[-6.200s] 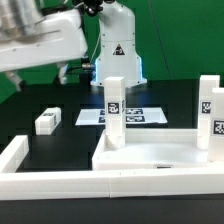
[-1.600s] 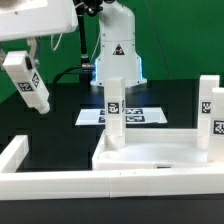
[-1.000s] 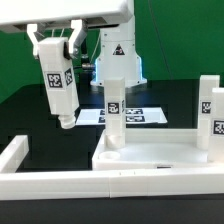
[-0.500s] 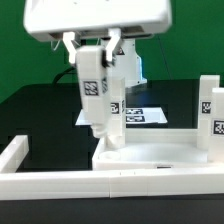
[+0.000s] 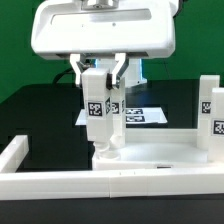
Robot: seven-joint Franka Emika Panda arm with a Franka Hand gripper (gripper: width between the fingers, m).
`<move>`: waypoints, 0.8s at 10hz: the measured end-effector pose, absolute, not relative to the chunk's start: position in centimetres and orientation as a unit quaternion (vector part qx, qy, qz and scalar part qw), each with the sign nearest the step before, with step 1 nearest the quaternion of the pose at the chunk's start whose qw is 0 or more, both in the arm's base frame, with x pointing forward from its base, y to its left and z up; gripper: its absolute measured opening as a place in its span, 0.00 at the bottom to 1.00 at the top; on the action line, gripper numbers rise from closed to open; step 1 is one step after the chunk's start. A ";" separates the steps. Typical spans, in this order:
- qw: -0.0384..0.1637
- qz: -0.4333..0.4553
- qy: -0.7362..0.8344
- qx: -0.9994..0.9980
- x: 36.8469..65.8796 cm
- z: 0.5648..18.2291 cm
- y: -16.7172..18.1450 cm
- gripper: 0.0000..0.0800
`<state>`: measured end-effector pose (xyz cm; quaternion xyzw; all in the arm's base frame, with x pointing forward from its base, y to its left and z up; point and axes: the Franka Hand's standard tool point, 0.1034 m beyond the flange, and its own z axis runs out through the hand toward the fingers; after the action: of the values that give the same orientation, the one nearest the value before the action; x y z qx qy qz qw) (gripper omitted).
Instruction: Assemble desk
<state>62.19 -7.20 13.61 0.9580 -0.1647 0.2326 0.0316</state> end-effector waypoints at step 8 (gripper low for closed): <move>0.039 0.235 -0.150 0.960 62.5 11.6 -5.7 0.36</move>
Offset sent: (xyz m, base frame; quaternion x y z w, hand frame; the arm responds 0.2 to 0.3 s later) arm 0.0072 0.0080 -0.0088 -0.0138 0.0068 0.0093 0.9998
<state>62.45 -5.73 11.56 0.9596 -0.1498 0.2350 0.0386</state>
